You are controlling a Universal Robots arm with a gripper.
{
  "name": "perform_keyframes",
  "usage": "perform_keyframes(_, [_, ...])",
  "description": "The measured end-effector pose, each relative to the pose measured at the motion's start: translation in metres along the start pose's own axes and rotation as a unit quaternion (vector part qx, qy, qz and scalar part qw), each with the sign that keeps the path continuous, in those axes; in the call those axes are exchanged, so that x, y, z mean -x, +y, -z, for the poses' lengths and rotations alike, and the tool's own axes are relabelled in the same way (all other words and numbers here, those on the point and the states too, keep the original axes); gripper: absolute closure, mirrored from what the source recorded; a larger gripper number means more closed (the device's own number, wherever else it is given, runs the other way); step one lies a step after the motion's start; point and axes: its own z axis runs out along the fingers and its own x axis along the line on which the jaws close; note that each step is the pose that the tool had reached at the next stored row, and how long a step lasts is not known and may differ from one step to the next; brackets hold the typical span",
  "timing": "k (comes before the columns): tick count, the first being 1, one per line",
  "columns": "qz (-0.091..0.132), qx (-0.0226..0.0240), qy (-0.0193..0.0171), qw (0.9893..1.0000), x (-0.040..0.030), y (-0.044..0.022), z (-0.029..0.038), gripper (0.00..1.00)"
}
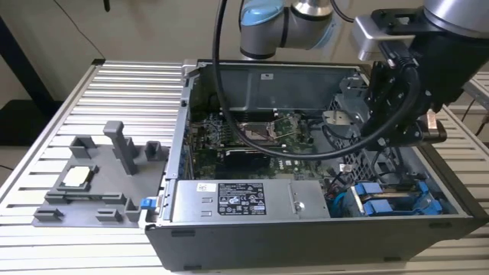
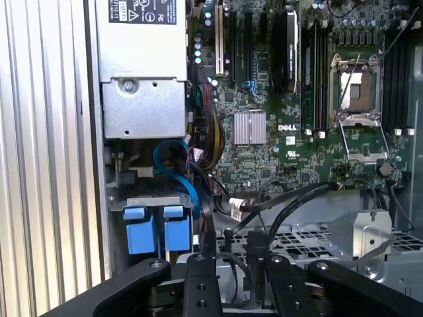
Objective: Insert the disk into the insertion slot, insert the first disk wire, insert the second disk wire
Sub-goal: 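Insert the first disk wire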
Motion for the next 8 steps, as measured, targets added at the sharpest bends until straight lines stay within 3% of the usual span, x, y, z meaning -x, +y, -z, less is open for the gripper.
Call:
perform_keyframes(5, [0.014,0.0011,-0.0014,0.9999,-0.0005,0.0045,-0.0015,0.67])
perform_keyframes(6, [0.016,0.0005,-0.0027,0.9999,-0.0006,0.0059,-0.0026,0.67])
perform_keyframes(8, [0.022,0.0007,-0.0093,0.9997,-0.0008,0.0073,-0.0040,0.67])
